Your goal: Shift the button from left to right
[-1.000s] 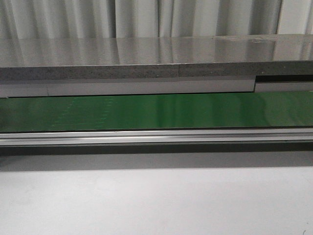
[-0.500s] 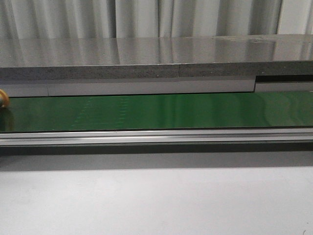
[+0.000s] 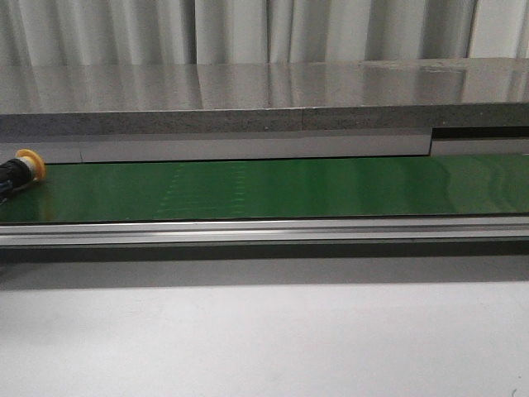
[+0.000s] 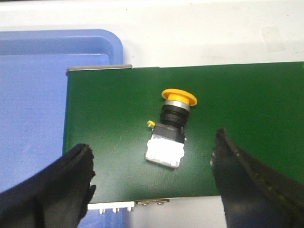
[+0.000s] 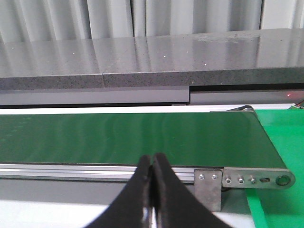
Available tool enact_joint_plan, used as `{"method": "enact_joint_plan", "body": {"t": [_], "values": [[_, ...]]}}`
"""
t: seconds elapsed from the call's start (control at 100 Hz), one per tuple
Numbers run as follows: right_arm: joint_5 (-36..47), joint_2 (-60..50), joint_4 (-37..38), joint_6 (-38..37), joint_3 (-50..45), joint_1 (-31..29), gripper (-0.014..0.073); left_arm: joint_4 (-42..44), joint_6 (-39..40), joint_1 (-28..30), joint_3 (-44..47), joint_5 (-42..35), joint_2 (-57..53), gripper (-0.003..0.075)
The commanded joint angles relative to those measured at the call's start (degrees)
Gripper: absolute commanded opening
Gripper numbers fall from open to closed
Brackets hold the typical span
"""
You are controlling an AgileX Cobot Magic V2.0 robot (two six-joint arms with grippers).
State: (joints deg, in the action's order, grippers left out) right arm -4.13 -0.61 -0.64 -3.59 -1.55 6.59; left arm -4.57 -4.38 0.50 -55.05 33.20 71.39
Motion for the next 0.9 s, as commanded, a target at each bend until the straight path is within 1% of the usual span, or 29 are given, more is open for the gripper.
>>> {"method": "enact_joint_plan", "body": {"t": [0.0,0.09,0.19,0.38,0.48,0.61,0.69,0.82,0.89], "values": [[4.7,-1.1,0.6,0.3,0.8,-0.5,-0.0067,-1.1,0.0,-0.5,4.5,-9.1,-8.1,0.0507],[4.7,-1.1,0.6,0.3,0.8,-0.5,-0.0067,-1.1,0.0,-0.5,11.4,-14.4,-15.7,0.0507],[4.7,-1.1,0.6,0.3,0.8,-0.5,-0.0067,-1.7,0.0,-0.5,18.0,-17.6,-23.7,0.0507],[4.7,-1.1,0.6,0.3,0.8,-0.5,-0.0067,-5.8,0.0,-0.8,28.0,-18.3,-38.2,0.0507],[4.7,-1.1,0.6,0.3,0.8,-0.5,-0.0067,-6.1,0.0,-1.3,32.2,-17.6,-46.0,0.0507],[4.7,-1.1,0.6,0.3,0.8,-0.5,-0.0067,-6.1,0.0,-1.4,35.2,-13.0,-54.7,0.0507],[4.7,-1.1,0.6,0.3,0.8,-0.5,-0.0067,-5.8,0.0,-1.4,35.5,-13.0,-59.2,0.0507],[4.7,-1.1,0.6,0.3,0.8,-0.5,-0.0067,-4.1,0.0,-1.4,35.5,-11.5,-63.4,0.0507],[4.7,-1.1,0.6,0.3,0.8,-0.5,-0.0067,-4.1,0.0,-1.4,35.5,-10.7,-64.1,0.0492]]}}
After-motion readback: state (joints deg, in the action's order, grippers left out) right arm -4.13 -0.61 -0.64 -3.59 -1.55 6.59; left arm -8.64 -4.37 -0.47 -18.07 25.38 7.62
